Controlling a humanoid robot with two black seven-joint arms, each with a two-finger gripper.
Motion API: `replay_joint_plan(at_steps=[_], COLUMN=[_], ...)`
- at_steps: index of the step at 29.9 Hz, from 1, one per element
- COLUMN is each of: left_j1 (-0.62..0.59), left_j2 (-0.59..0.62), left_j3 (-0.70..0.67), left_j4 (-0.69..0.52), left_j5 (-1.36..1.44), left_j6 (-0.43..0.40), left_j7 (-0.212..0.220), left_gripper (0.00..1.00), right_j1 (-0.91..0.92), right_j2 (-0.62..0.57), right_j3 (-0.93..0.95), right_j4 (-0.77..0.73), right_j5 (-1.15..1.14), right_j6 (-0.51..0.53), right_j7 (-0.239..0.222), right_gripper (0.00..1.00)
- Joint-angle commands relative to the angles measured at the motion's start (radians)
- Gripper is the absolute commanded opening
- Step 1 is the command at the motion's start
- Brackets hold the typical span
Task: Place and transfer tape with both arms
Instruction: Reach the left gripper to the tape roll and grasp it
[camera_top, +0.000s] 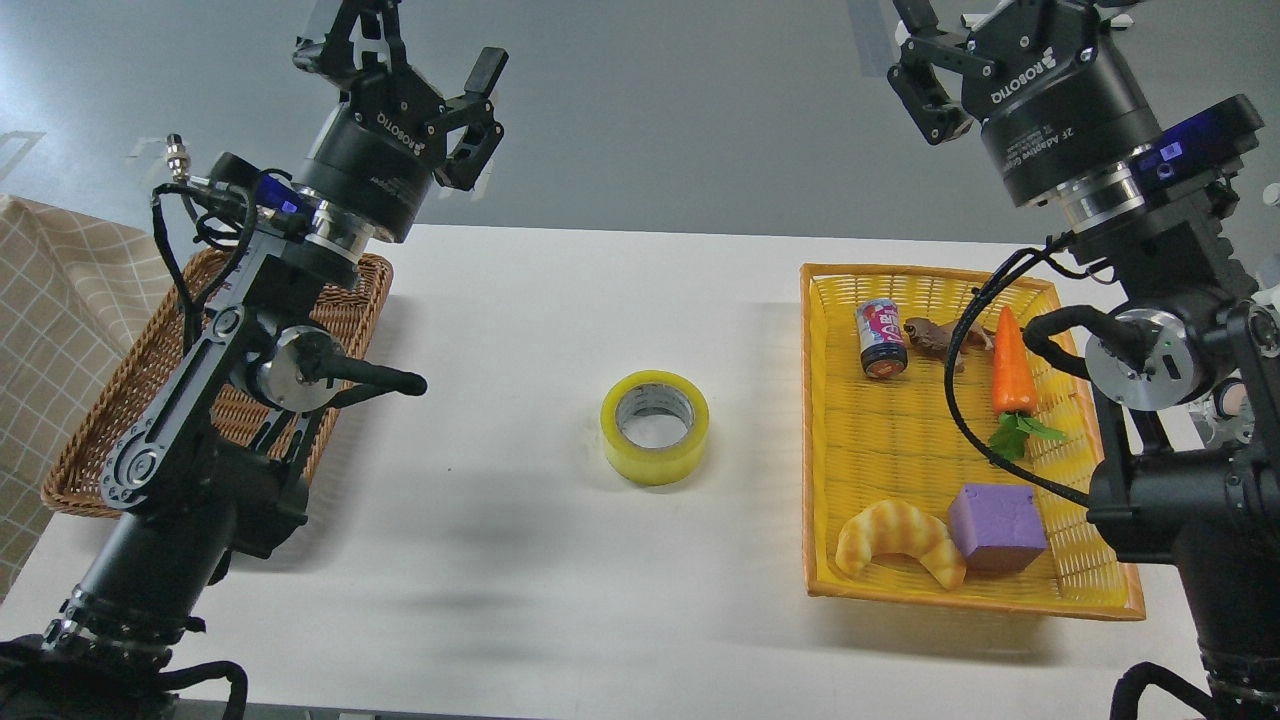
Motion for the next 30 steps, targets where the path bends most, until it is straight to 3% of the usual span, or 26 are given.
replay_joint_plan(at_steps=[1,4,6,13,17,19,21,24,25,30], left_j1=[-0.013,-0.026,-0.046,-0.038,-0.064,-0.075,-0.15,-0.15,-0.174,-0.172], left_j2=[0.001,0.005,0.011,0.09,0.076,0.067,0.062,0.062,0.071,0.068], left_j3=[0.076,0.123,0.181,0.437,0.526,0.534,0.641,0.641,0.723,0.801], left_j4=[0.01,0.006,0.012,0.053,0.306,0.339,0.446,0.446,0.472,0.471], left_j5=[0.301,0.467,0.69,1.052,1.249,1.249,1.249,1.249,1.249,1.249], left_j6=[0.061,0.154,0.262,0.264,0.29,0.299,0.325,0.325,0.336,0.353], left_j7=[-0.023,-0.026,-0.017,-0.012,-0.005,-0.005,-0.005,-0.005,-0.005,-0.005], left_gripper=[0.98,0.98,0.98,0.98,0.98,0.98,0.98,0.98,0.98,0.98], right_j1=[0.004,0.001,0.001,0.037,0.037,0.037,0.035,0.035,0.029,0.023], right_j2=[-0.001,-0.001,-0.001,0.007,0.007,0.01,0.028,0.028,0.028,0.022], right_j3=[-0.005,-0.005,-0.005,0.021,0.023,0.024,0.05,0.05,0.056,0.063], right_j4=[-0.002,-0.002,-0.003,0.0,0.001,0.003,0.017,0.017,0.027,0.035], right_j5=[0.0,0.0,-0.001,-0.001,-0.004,-0.004,-0.004,-0.004,-0.004,-0.004], right_j6=[0.001,0.001,-0.001,-0.007,-0.019,-0.019,-0.019,-0.019,-0.019,-0.019], right_j7=[-0.004,-0.004,-0.004,-0.002,-0.002,-0.001,-0.002,-0.002,-0.002,-0.002], right_gripper=[1.0,1.0,1.0,1.0,1.0,1.0,1.0,1.0,1.0,1.0])
